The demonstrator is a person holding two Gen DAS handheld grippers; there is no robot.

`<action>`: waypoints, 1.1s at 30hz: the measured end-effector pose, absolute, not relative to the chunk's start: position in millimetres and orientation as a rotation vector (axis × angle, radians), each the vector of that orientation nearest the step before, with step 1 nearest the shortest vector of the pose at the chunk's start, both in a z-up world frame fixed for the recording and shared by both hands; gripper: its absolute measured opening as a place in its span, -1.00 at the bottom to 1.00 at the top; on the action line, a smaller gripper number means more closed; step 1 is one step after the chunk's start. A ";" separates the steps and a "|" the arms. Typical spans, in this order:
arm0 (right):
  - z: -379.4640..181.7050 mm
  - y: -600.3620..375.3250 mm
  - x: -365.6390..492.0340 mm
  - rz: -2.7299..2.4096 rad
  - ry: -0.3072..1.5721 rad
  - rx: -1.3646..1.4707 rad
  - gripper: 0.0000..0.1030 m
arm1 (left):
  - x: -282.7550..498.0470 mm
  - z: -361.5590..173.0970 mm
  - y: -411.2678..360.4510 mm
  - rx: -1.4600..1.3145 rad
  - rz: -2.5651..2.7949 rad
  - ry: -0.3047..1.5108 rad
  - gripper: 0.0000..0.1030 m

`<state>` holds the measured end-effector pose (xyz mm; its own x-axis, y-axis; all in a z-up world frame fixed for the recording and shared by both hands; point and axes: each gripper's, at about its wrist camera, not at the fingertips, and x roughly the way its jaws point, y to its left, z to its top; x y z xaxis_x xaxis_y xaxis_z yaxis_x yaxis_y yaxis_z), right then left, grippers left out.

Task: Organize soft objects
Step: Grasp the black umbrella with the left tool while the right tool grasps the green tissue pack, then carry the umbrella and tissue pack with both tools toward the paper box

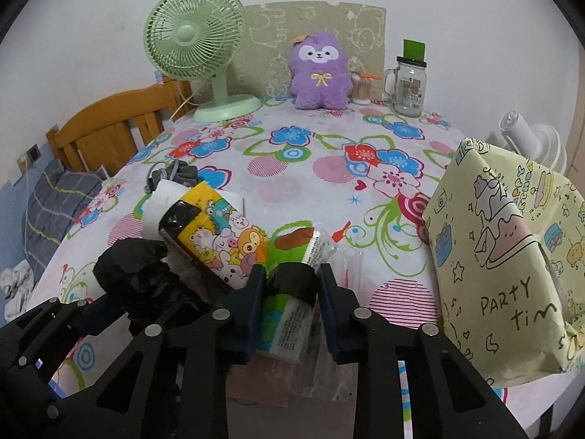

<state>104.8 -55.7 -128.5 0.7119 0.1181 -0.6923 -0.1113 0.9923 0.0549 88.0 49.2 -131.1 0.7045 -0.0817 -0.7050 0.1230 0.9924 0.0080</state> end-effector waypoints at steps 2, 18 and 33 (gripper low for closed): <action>-126.2 -57.3 103.3 0.130 0.765 0.015 -0.46 | 85.6 -127.5 47.9 0.060 -0.113 0.772 -0.25; -95.1 -71.7 89.0 0.125 0.723 0.034 -0.51 | 73.0 -96.5 32.7 0.088 -0.101 0.708 -0.25; -63.5 -89.8 74.3 0.127 0.647 0.021 -0.52 | 60.1 -67.7 13.7 0.096 -0.094 0.634 -0.24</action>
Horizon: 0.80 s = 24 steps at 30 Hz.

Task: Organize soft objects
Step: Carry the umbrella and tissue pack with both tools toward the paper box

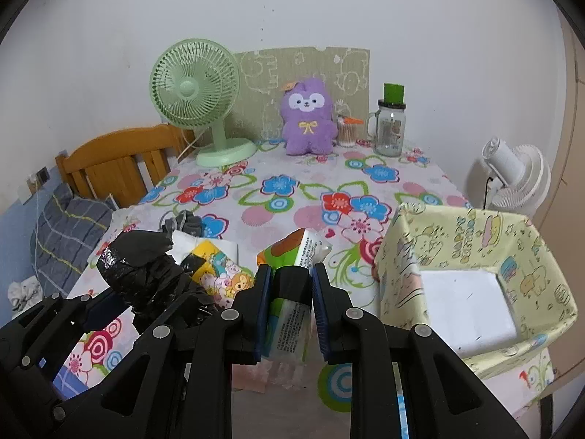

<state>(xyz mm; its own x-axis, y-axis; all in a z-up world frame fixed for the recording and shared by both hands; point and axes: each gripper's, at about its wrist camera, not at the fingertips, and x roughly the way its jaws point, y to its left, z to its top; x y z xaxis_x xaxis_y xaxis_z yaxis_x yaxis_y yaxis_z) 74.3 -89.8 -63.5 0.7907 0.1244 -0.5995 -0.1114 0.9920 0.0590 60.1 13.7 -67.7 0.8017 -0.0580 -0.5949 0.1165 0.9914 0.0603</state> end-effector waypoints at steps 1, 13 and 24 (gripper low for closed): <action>-61.6 -90.8 73.1 0.125 0.641 0.018 -0.52 | 59.7 -65.8 12.1 0.095 -0.095 0.630 -0.24; -43.9 -116.7 71.1 0.102 0.612 0.029 -0.52 | 57.8 -50.8 -10.6 0.086 -0.123 0.596 -0.25; -28.5 -147.0 70.3 0.072 0.578 0.048 -0.52 | 58.9 -37.2 -36.8 0.086 -0.155 0.573 -0.24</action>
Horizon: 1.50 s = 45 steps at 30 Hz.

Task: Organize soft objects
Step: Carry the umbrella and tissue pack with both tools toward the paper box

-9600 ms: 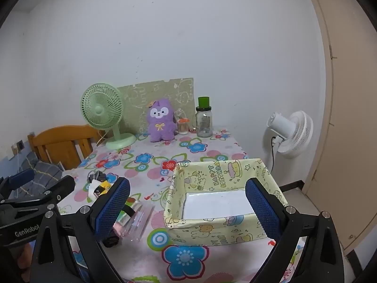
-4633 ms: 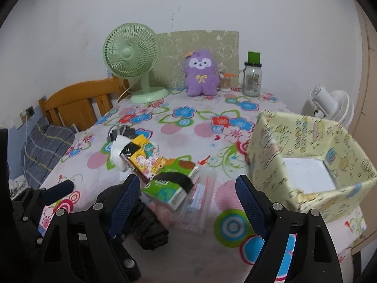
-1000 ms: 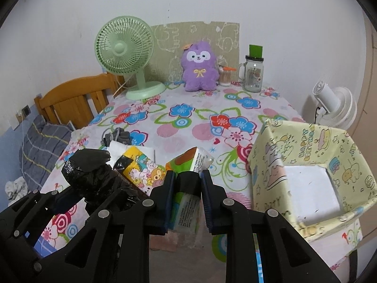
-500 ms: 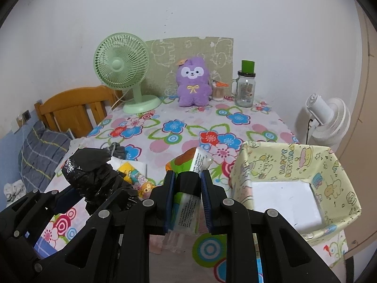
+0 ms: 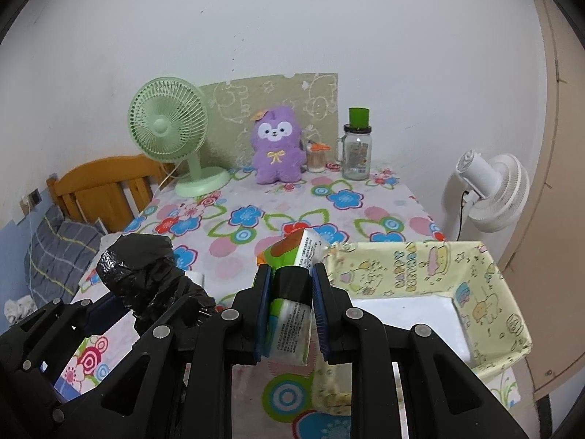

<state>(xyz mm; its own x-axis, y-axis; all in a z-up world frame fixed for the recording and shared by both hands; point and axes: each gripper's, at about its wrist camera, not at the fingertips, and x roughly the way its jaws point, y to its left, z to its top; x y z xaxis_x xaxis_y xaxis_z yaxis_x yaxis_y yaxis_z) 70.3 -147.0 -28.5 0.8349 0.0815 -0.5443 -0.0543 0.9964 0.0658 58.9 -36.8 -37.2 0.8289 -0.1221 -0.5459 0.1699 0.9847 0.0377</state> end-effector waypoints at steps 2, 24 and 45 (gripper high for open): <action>-26.4 -152.0 70.3 0.068 0.573 0.050 -0.52 | 60.5 -35.3 -41.3 0.083 -0.159 0.566 -0.24; -23.4 -221.3 88.1 -0.035 0.561 0.100 -0.52 | 86.8 -30.1 -105.9 0.100 -0.287 0.563 -0.24; -37.3 -287.2 108.8 -0.131 0.605 0.143 -0.52 | 115.0 -48.0 -170.4 0.139 -0.382 0.630 -0.20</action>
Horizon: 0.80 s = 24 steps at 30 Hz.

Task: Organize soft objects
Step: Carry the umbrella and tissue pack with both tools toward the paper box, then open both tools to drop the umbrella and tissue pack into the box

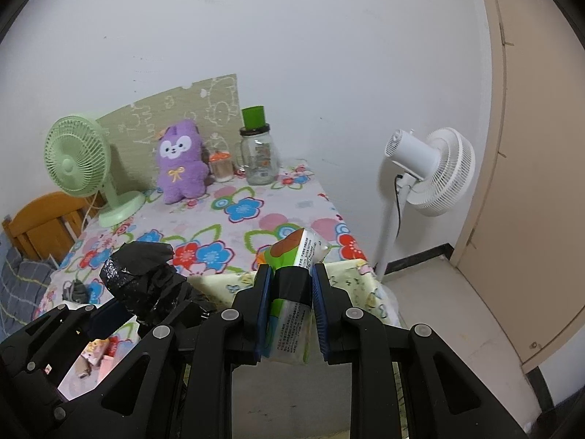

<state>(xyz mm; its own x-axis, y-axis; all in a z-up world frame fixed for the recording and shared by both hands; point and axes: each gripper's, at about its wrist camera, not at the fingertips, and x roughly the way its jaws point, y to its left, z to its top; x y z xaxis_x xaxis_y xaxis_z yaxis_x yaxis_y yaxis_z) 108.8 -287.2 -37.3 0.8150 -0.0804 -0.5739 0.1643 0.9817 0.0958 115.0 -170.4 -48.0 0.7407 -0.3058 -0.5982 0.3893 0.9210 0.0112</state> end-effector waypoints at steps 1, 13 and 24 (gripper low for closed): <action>-38.7 -290.4 109.9 -0.136 0.607 0.147 -0.52 | 116.5 -50.0 -173.7 0.145 -0.386 0.637 -0.19; -55.1 -308.7 115.7 -0.158 0.643 0.168 -0.46 | 115.4 -62.4 -188.7 0.164 -0.391 0.649 0.56; -48.8 -305.7 102.6 -0.185 0.577 0.141 0.70 | 108.6 -56.8 -182.3 0.149 -0.383 0.646 0.99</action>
